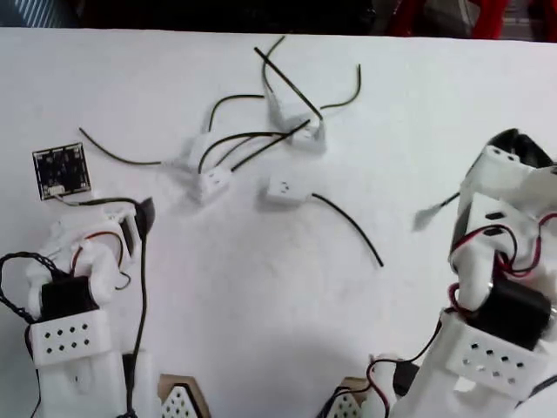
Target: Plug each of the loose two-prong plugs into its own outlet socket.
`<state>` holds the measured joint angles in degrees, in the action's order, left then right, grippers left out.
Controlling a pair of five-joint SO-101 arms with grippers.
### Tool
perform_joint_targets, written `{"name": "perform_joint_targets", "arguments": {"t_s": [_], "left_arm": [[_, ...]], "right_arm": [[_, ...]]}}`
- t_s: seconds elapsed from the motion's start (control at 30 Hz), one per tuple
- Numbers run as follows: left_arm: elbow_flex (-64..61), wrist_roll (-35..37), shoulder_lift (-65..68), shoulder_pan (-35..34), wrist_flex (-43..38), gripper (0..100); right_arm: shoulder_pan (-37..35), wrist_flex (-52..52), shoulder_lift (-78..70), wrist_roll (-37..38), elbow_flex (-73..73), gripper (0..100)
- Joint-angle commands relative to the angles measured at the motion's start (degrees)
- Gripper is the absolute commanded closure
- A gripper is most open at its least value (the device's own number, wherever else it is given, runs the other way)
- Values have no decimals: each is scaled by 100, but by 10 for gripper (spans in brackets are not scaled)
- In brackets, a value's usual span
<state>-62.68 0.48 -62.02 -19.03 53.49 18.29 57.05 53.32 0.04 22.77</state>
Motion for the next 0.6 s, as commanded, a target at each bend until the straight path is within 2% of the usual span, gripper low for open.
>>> {"name": "perform_joint_targets", "arguments": {"t_s": [0.0,0.2,0.43,0.57], "left_arm": [[9,-62,-154,-66,-158,710],[9,-62,-154,-66,-158,710],[9,-62,-154,-66,-158,710],[9,-62,-154,-66,-158,710]], "right_arm": [[-453,-822,75,299,826,982],[-1174,-2220,75,738,2365,982],[-2018,-2853,-303,1231,2963,971],[-2097,-2826,-1279,1248,2602,860]]}}
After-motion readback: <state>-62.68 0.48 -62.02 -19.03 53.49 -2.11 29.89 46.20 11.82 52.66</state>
